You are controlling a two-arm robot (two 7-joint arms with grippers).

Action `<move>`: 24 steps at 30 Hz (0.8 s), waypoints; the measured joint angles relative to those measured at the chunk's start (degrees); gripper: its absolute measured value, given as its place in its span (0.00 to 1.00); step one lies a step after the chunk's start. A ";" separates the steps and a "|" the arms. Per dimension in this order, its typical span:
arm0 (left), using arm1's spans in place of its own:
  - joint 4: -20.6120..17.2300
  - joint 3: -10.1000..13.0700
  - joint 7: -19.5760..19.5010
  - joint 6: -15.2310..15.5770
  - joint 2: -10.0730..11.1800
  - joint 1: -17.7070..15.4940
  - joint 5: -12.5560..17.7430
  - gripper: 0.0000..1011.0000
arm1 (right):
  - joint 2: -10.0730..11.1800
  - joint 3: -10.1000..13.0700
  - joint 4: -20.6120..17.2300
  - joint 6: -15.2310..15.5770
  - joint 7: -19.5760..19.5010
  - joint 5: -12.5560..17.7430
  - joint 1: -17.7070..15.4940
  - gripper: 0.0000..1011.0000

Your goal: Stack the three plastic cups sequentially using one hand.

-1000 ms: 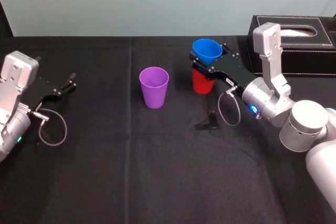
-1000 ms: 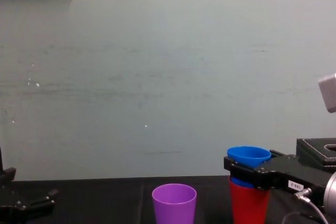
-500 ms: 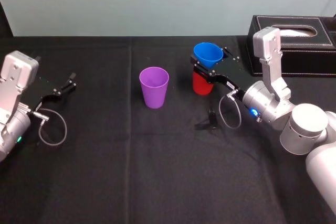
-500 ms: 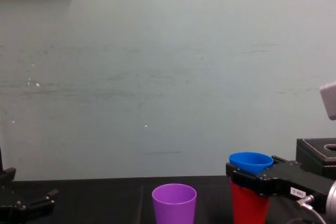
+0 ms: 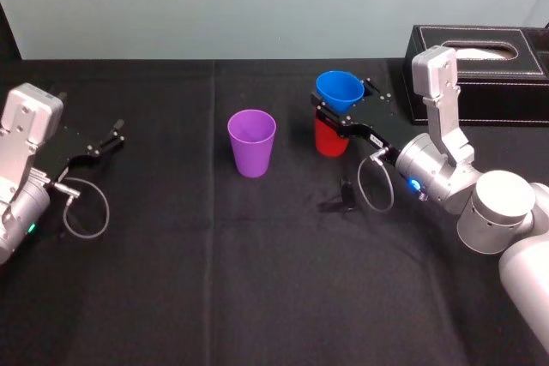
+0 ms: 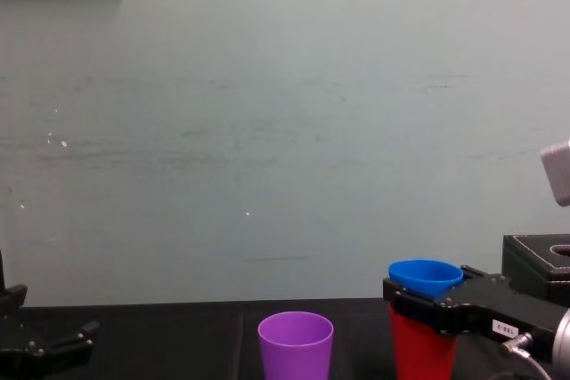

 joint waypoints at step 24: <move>0.00 0.00 0.00 0.00 0.00 0.00 0.00 0.99 | 0.41 0.39 -3.19 0.85 -1.94 -0.74 -0.99 0.99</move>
